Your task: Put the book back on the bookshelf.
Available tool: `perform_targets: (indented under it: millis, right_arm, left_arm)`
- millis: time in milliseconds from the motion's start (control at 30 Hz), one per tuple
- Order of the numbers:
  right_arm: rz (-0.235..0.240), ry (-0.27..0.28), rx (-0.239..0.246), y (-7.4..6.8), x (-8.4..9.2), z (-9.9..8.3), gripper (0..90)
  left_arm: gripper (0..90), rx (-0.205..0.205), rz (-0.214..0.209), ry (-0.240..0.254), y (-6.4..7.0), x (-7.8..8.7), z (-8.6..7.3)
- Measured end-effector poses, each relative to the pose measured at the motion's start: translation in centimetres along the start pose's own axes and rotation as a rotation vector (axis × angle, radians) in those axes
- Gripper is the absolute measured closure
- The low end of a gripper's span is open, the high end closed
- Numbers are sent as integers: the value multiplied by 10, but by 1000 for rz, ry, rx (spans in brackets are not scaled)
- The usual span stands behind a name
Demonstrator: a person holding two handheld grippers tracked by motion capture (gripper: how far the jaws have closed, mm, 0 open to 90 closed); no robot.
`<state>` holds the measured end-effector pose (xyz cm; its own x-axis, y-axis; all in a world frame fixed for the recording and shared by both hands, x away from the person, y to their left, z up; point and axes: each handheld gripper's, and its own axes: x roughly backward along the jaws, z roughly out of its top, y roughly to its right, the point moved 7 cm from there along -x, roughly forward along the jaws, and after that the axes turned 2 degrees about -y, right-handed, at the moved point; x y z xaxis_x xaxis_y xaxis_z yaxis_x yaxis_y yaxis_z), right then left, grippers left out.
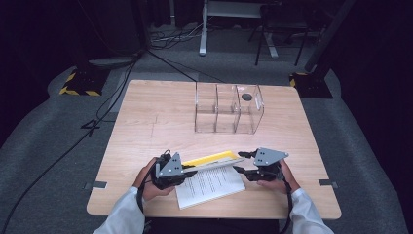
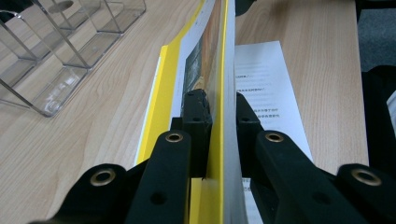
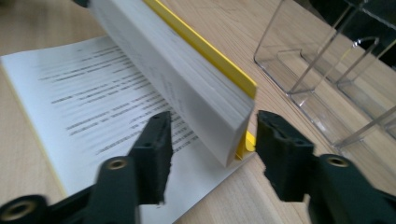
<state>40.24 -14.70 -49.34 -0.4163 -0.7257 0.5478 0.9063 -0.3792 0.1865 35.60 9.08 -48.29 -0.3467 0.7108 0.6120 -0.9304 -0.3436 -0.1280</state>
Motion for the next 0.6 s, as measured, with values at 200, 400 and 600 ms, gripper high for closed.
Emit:
perform_targets:
  millis: [200,400,600]
  right_arm:
    - [34,4,34,-2,-11,2,597]
    - [101,15,95,-10,-9,2,738]
    - [84,-13,146,-16,-8,4,762]
  left_arm:
    - [805,14,-10,9,-1,0,-1]
    - [721,64,-21,21,-6,5,-3]
    - [503,81,0,9,-4,11,3]
